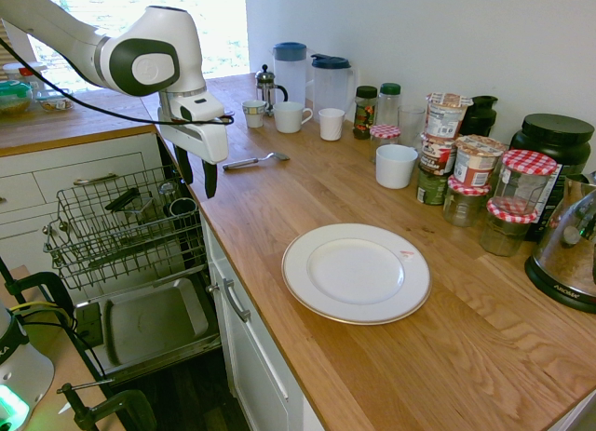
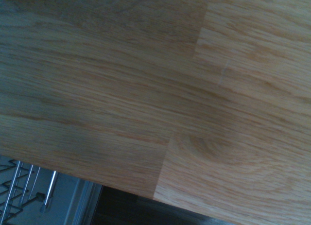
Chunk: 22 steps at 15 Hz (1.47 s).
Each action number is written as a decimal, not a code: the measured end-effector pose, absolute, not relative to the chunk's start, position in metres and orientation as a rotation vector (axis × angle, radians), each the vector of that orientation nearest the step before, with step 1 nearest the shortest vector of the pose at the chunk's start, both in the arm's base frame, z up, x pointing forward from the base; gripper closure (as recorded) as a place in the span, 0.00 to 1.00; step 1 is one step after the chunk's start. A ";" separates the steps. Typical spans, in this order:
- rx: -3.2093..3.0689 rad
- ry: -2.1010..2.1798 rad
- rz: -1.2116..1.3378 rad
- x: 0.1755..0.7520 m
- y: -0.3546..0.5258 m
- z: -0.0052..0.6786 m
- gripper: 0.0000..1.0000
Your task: Put the spoon in the dishwasher
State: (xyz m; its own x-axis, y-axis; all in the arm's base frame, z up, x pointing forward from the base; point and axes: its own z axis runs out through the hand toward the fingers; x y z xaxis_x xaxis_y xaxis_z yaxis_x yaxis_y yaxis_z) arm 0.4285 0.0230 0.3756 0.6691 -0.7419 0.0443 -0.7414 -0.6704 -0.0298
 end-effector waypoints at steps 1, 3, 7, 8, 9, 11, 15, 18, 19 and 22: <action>-2.860 1.275 -0.076 0.428 0.023 0.375 0.00; -2.840 1.293 -0.054 0.428 0.022 0.375 0.00; -2.805 1.316 -0.065 0.439 0.027 0.385 0.00; -2.792 1.336 -0.068 0.446 0.031 0.389 0.00; -2.774 1.372 -0.061 0.455 0.037 0.392 0.00; -2.724 1.457 -0.047 0.479 0.049 0.400 0.00; -2.609 1.595 -0.048 0.537 0.067 0.405 0.00; -2.556 1.649 -0.061 0.576 0.075 0.401 0.00; -2.548 1.665 -0.072 0.588 0.077 0.399 0.00; -2.548 1.712 -0.124 0.618 0.084 0.388 0.00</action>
